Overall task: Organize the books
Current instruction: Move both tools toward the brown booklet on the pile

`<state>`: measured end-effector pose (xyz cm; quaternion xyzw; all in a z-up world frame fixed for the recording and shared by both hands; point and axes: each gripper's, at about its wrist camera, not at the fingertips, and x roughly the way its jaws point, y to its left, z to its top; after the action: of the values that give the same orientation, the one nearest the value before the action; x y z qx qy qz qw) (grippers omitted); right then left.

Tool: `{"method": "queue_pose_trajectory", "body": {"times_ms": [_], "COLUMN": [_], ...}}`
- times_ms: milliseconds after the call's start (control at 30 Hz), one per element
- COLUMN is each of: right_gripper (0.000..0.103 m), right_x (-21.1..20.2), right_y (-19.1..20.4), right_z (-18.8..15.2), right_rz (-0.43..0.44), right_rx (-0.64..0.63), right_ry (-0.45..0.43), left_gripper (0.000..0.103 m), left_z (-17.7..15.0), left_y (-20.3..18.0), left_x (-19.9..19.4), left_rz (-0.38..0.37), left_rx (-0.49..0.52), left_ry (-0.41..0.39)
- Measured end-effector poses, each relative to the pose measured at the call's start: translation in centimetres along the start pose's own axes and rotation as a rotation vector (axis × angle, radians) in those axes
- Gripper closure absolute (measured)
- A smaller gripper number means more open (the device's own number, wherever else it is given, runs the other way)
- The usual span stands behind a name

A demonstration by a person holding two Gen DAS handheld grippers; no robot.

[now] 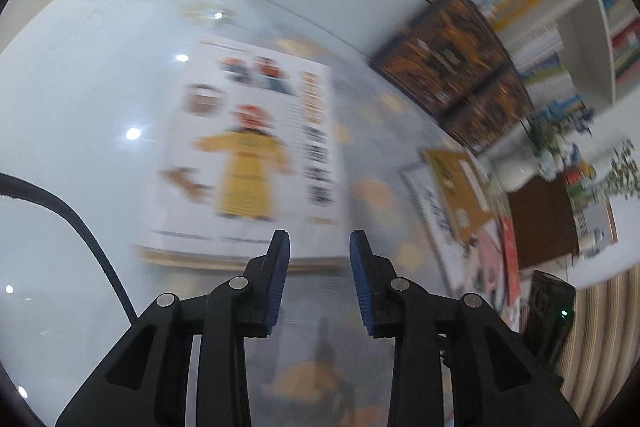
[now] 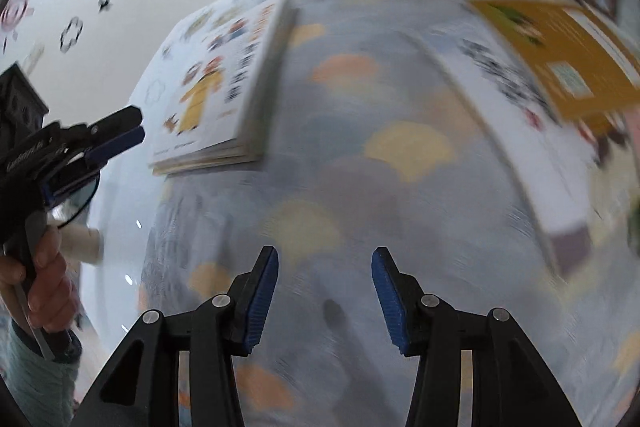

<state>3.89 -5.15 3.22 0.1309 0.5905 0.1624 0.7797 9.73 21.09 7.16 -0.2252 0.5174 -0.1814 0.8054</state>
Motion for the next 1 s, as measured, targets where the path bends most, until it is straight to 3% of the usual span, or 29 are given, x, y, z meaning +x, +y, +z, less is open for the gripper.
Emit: {"method": "queue_pose_trajectory", "body": {"times_ms": [33, 133, 200, 267, 433, 633, 800, 1000], "right_gripper": [0.056, 0.056, 0.051, 0.047, 0.047, 0.047, 0.046, 0.049], "right_x": [-0.7, -2.9, -5.1, -7.1, -10.6, -13.0, -12.3, -9.9], "right_y": [-1.3, -5.1, -8.0, -10.5, -16.6, -22.6, -24.4, -24.6], "right_z": [-0.2, -0.1, -0.2, -0.2, 0.5, 2.9, 4.9, 8.1], "right_rz": [0.009, 0.015, -0.004, -0.027, -0.056, -0.067, -0.027, -0.064], "right_rx": [0.026, 0.082, 0.115, 0.150, 0.223, 0.294, 0.327, 0.301], "right_ry": [-0.005, -0.039, -0.074, -0.118, -0.161, -0.190, -0.201, -0.211], "left_gripper": [0.073, 0.059, 0.046, 0.041, 0.041, 0.041, 0.040, 0.040], "left_z": [0.0, 0.0, 0.1, 0.4, 0.6, 0.7, 4.0, 8.6], "left_y": [-1.6, -6.3, -9.4, -12.4, -18.5, -23.0, -25.4, -26.3], "left_x": [0.6, 2.7, 4.2, 6.0, 10.5, 15.1, 19.2, 25.2], "left_rz": [-0.005, -0.016, -0.042, -0.080, -0.095, -0.088, -0.032, 0.070], "left_rx": [0.020, 0.074, 0.103, 0.127, 0.177, 0.223, 0.270, 0.318], "left_ry": [0.010, 0.031, 0.038, 0.053, 0.089, 0.130, 0.107, 0.106]}}
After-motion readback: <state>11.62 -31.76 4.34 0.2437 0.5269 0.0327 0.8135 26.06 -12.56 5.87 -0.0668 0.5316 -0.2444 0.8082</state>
